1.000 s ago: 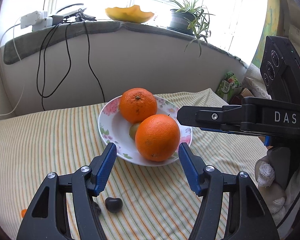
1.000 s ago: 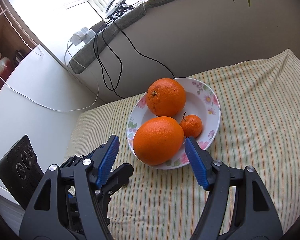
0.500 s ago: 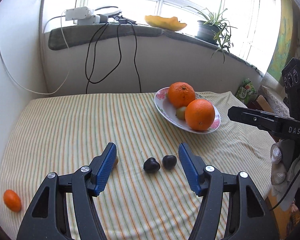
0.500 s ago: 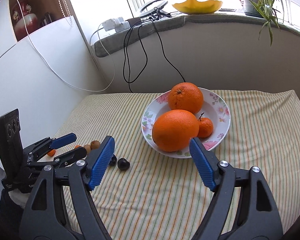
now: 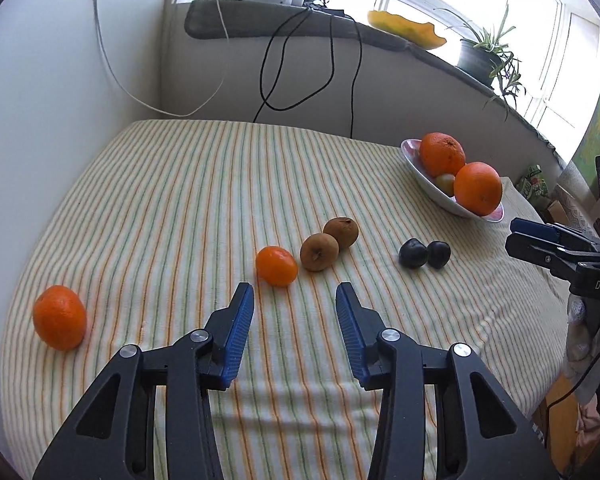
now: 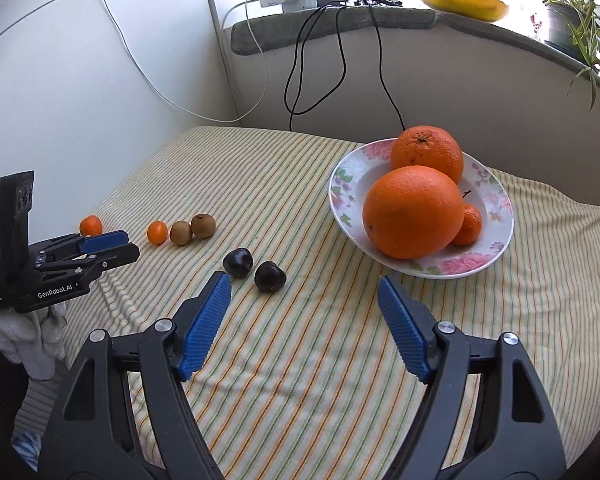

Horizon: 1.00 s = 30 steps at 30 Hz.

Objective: Organize fruits
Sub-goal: 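Move the left tool to the small tangerine while the right tool approaches the dark plums, then grasp the small tangerine with the left tool while the right tool grasps a dark plum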

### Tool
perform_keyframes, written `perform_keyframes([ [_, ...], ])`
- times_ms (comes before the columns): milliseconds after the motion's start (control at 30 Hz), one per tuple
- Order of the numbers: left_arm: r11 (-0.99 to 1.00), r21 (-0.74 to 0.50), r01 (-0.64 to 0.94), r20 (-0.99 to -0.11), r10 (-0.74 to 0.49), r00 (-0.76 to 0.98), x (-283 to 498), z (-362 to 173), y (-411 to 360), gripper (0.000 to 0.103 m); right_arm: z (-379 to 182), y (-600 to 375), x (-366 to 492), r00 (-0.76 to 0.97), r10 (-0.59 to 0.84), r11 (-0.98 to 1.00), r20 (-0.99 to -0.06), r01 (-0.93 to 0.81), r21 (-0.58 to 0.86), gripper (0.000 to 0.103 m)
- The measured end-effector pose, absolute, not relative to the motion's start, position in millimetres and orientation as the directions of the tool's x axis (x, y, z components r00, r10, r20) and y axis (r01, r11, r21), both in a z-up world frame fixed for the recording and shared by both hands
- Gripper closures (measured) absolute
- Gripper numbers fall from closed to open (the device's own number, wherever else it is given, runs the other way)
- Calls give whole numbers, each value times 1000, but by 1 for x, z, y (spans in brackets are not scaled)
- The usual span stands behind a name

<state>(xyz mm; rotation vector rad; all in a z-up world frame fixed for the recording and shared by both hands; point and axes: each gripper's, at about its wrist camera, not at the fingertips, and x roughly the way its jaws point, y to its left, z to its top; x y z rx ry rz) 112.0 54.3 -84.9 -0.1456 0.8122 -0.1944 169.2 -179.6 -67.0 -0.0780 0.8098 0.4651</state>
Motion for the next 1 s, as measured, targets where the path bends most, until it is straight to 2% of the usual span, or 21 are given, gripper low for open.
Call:
perform_keyframes([
  [67,974,-202,104,-710,-219,669,115,-86,57,65,-73,-177,172,579,373,894,-725,-434,114,35],
  [233,970,-224,95,-718,-230,657,125,-91,63,69,-84,-172,180,551,366,894,-750,-431,120,47],
  [400,965,-245,92,-728,-245,641,133,-98,66,72,-90,-156,187,528,361,883,-769,-458,100,52],
  [633,968,-226,109,-742,-244,625,139,-98,64,73,-103,-141,198,485,357,873,-798,-478,99,64],
  [1000,962,-238,132,-747,-268,608,151,-100,57,74,-108,-141,207,447,388,856,-806,-498,136,65],
])
